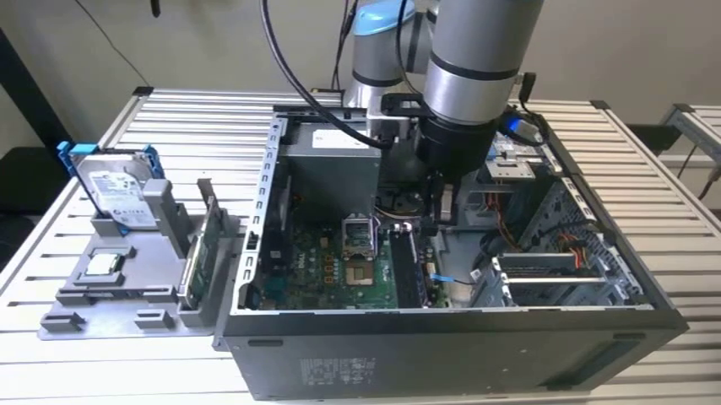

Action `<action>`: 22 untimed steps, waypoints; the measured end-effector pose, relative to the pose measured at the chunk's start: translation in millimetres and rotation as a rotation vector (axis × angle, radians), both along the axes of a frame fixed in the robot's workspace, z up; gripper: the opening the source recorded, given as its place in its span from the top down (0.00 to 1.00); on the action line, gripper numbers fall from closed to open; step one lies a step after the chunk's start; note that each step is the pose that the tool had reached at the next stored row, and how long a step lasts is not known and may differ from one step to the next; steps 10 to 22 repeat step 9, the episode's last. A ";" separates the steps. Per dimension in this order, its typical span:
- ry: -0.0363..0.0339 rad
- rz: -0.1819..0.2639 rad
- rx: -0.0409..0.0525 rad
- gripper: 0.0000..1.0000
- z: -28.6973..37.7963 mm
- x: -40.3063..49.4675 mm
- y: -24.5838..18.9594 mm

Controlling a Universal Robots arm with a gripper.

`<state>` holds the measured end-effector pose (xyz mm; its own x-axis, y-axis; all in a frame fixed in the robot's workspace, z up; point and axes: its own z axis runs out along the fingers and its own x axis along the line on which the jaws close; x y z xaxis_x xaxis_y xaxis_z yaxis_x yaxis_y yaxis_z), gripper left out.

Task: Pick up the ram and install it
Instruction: 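Press down the ram until it locks into place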

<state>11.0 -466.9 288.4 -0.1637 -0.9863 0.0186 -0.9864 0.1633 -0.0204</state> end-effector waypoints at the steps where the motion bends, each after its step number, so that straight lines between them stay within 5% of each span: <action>1: -0.0001 0.000 0.0002 0.89 -0.1 0.0 0.0; 22: 0.0005 0.000 0.0001 0.89 0.0 0.0 0.0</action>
